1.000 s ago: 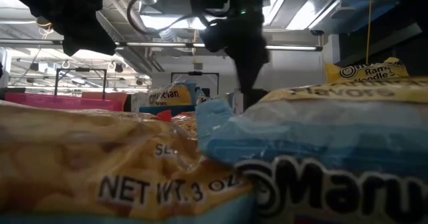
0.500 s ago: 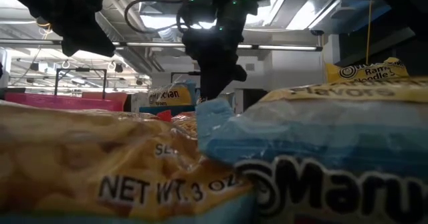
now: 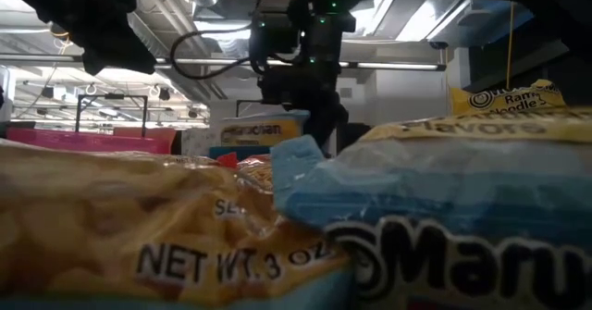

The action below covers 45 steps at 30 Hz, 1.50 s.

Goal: Sort Maruchan noodles
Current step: Adjust the blue bin on the table, then put the red noodle pack into the red bin

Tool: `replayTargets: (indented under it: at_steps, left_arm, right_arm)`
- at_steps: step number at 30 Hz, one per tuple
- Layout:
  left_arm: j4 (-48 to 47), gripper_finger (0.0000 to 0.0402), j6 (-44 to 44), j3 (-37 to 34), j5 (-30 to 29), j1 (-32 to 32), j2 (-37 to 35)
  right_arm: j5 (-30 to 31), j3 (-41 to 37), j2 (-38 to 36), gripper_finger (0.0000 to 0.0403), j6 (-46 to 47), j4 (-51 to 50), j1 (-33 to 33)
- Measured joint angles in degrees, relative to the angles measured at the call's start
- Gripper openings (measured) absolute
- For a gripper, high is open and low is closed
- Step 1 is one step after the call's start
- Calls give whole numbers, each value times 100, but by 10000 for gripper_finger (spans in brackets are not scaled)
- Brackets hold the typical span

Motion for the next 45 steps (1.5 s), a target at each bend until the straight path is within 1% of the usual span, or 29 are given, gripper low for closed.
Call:
replayTargets:
  at_steps: [4, 12, 16, 18, 20, 25, 27, 29, 30, 31, 34, 35, 36, 40, 45]
  left_arm:
    - [-9, 85, 0, 0, -2, 0, -58]
    - [-3, 85, -25, -2, 13, -1, -60]
    - [-3, 85, -26, -2, 17, 0, -60]
    - [-7, 85, -26, -2, 19, 0, -60]
    - [-5, 85, -24, -2, 19, -1, -60]
    - [-7, 85, 2, -2, 17, 0, -60]
    - [-5, 85, 2, -2, 17, 0, -59]
    - [-5, 85, 0, -2, 18, -1, -60]
    - [-5, 85, -1, -2, 18, -1, -60]
    - [-5, 85, -2, -2, 19, -1, -57]
    - [-5, 85, -2, -2, 19, 0, -60]
    - [-1, 85, -2, -2, 19, 0, -58]
    - [3, 85, -2, -2, 23, 0, -57]
    - [33, 85, 0, -7, 22, 0, -57]
    - [35, 85, 0, -7, 24, -2, -57]
  right_arm:
    - [275, 0, 0, 126, -280, -276, -35]
    - [639, 0, 0, 126, -418, -479, -41]
    - [647, 0, -8, 126, -360, -578, -37]
    - [652, 29, -71, 123, -276, -794, -37]
    - [708, 200, -159, 114, -209, -1098, -37]
    - [997, 926, -379, 85, -97, -1853, -35]
    - [938, 1271, -471, 77, -2, -2133, -33]
    - [694, 1613, -545, 71, 219, -2645, -31]
    - [501, 1764, -564, 69, 339, -2904, -13]
    - [303, 1823, -612, 68, 397, -2909, 5]
    - [-562, 1762, -946, 68, 412, -2934, 152]
    - [-776, 1783, -1056, 67, 389, -2920, 240]
    - [-868, 1782, -1167, 67, 380, -2903, 336]
    - [-857, 1766, -1540, 67, 346, -2916, 841]
    - [-313, 1775, -1926, 67, 209, -2920, 1605]
